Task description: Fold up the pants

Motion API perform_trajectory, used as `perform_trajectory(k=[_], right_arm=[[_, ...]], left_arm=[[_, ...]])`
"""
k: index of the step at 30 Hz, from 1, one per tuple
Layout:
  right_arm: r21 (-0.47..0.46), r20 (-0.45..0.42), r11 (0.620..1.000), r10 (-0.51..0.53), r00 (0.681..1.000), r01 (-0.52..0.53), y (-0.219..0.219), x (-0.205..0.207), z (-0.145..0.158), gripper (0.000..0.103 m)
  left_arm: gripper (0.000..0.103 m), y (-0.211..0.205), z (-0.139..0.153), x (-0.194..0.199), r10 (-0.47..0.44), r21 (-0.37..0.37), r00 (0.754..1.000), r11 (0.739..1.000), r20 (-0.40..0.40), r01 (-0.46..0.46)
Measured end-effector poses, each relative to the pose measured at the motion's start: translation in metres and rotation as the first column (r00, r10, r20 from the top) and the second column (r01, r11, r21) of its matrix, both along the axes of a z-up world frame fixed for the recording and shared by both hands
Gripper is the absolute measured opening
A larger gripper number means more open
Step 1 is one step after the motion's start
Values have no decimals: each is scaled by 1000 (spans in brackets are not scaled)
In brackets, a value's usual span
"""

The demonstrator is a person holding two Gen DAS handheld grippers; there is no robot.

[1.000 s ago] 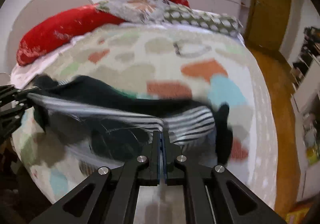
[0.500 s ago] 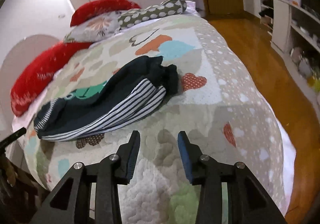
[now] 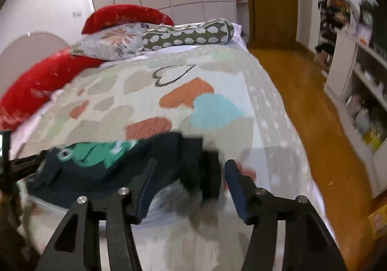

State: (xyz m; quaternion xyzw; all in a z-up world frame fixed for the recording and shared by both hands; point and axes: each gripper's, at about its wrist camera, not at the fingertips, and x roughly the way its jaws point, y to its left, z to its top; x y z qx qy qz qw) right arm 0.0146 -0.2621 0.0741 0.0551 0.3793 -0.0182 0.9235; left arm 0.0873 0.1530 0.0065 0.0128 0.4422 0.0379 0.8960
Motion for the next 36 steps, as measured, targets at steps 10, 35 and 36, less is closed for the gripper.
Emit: perform_trajectory(k=[10,35,36], right_arm=[[-74,-85,995,66,994,-73,15,50,1,10],[-30,-6,997,-73,997,73,12,-50,-9,59],[-42,-18,997,-60,998,59,20,-55,-13,59]], left_arm=[[76,9,-5,-8,54,-25,996,998,66,-53],[88,23,-4,-34,107,-110,990,989,93,-97],[88,23,-4,-39,101,-103,991,990,91,-92]])
